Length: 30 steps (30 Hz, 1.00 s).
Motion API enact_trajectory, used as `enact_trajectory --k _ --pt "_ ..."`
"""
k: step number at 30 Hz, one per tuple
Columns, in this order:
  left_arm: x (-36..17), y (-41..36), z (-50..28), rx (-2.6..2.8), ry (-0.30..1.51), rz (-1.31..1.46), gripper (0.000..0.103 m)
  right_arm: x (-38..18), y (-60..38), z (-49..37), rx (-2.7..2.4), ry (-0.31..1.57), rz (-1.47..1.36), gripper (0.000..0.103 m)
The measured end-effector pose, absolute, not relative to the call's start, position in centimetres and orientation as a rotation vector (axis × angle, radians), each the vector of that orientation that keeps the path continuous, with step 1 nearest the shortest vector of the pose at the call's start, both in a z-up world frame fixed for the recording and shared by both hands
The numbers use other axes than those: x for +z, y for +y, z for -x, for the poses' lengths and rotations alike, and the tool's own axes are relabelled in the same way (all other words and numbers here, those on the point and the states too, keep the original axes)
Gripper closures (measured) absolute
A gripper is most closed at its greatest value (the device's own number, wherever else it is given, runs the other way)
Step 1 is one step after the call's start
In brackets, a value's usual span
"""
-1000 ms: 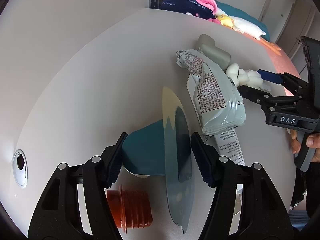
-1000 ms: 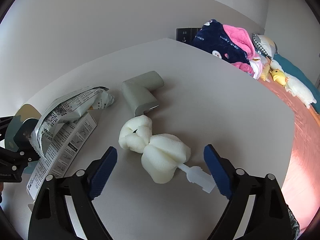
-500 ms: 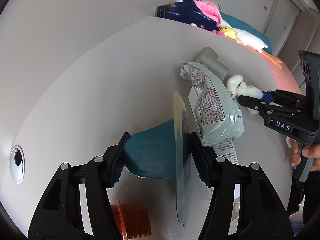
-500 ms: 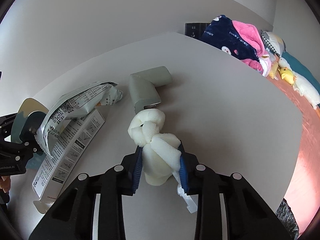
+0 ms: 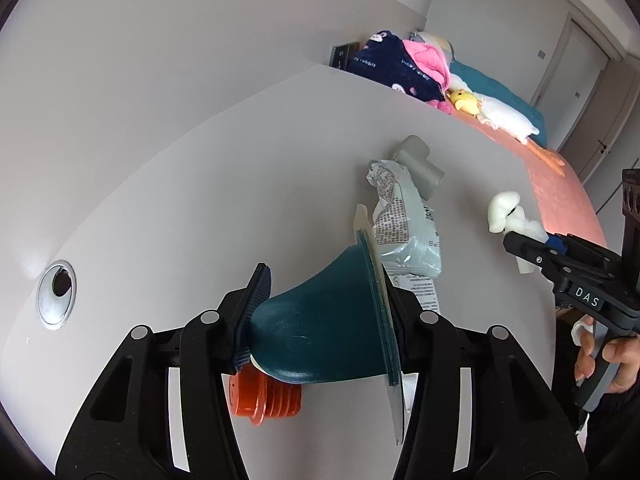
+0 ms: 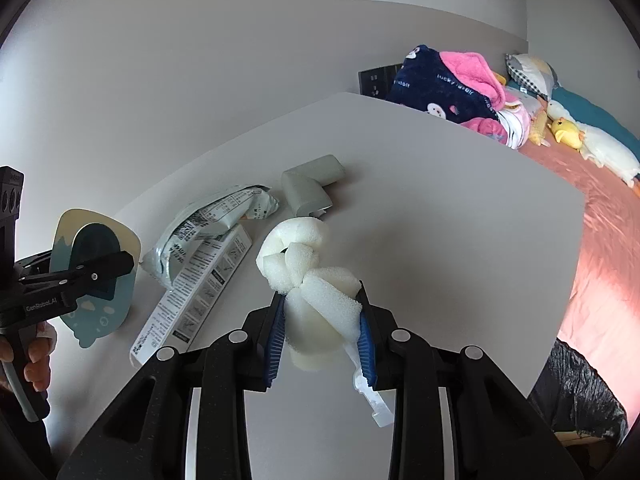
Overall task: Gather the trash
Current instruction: 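Carry the teal lid and foam toy over the trash bag and open both grippers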
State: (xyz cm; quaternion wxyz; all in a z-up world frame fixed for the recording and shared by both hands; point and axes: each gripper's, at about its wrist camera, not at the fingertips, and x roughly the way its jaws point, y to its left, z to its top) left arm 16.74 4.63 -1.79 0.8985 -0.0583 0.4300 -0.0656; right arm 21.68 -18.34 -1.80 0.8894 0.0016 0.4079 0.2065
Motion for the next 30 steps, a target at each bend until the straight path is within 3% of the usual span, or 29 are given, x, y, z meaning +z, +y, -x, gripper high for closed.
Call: enact_trajectory --k 30 --pt "1.5 -6.6 -8.3 -0.345 0.828 0.049 0.053 1.6 -26.2 -9.5 0.358 0.763 -0.105 0.069"
